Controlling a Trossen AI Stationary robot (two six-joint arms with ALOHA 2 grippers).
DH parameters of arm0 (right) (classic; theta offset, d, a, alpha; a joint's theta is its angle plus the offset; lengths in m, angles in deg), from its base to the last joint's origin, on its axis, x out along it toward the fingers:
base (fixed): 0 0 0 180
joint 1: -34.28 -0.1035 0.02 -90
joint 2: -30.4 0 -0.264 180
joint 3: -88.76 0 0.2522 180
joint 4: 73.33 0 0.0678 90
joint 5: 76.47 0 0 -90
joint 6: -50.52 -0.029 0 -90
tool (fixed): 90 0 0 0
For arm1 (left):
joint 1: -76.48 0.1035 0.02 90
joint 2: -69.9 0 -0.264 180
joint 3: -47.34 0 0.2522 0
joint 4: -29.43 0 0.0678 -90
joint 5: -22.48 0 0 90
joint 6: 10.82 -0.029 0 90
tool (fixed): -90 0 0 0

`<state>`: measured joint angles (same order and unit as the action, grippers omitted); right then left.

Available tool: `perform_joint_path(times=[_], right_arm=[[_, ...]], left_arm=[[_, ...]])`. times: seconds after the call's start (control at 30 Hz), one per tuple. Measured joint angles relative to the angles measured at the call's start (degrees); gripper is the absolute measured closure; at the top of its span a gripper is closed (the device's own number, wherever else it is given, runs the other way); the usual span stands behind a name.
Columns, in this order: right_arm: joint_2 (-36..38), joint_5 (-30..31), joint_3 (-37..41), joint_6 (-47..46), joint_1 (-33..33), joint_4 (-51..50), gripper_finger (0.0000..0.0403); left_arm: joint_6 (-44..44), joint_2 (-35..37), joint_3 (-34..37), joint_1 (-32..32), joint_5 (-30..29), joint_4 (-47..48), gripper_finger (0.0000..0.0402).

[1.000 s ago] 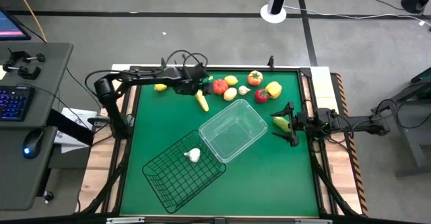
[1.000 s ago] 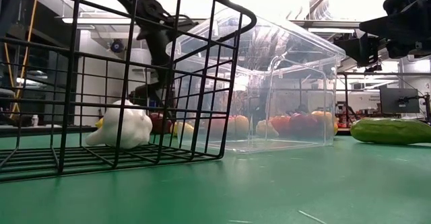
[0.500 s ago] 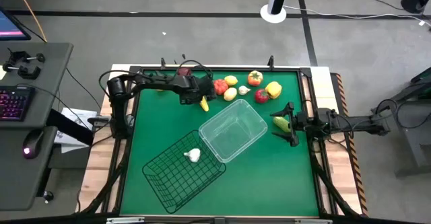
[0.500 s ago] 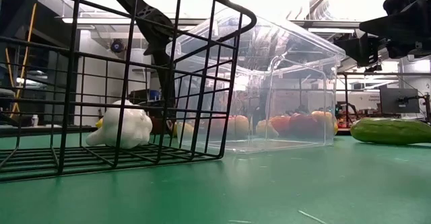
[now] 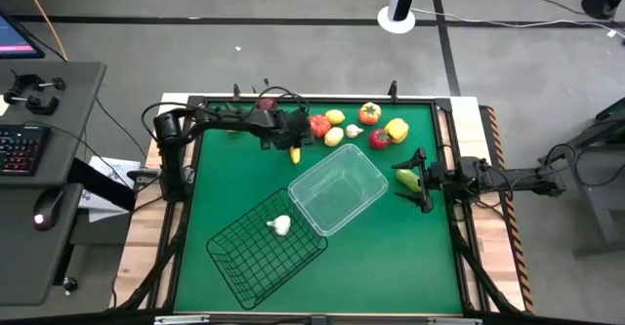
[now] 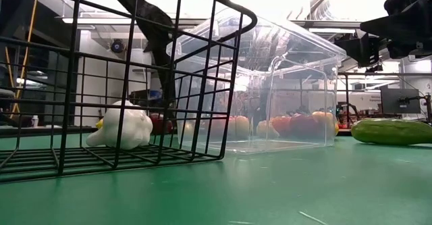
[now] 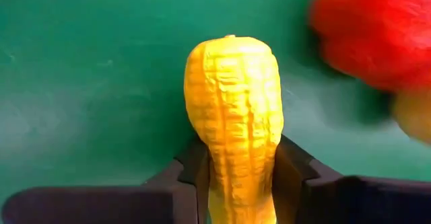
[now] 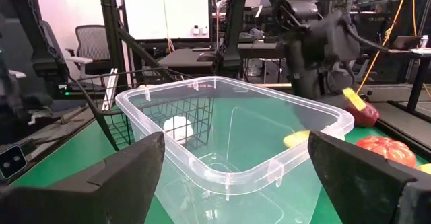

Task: Sort produce into baskets
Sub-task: Put the corn into the wire basket

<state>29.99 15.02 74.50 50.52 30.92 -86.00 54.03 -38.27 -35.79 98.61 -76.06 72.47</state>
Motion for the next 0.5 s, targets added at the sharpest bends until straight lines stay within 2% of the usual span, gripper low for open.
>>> perform_joint_path(times=[0.17, 0.27, 0.37, 0.5], right_arm=[[0.0, 0.0, 0.0, 0.0, 0.0, 0.0, 0.0043], [0.0, 0.0, 0.0, 0.0, 0.0, 0.0, 0.0043], [0.0, 0.0, 0.0, 0.0, 0.0, 0.0, 0.0043], [0.0, 0.0, 0.0, 0.0, 0.0, 0.0, 0.0043]], left_arm=[[-10.1, 11.0, 0.0, -1.5, -2.8, 0.1, 0.0321], [-15.8, 19.6, -0.1, -5.1, -5.3, 3.7, 0.0317], [-18.4, 26.9, -0.2, -12.0, -5.7, 9.6, 0.0314], [-16.1, 33.1, -0.2, -25.7, -5.7, 15.2, 0.0313]])
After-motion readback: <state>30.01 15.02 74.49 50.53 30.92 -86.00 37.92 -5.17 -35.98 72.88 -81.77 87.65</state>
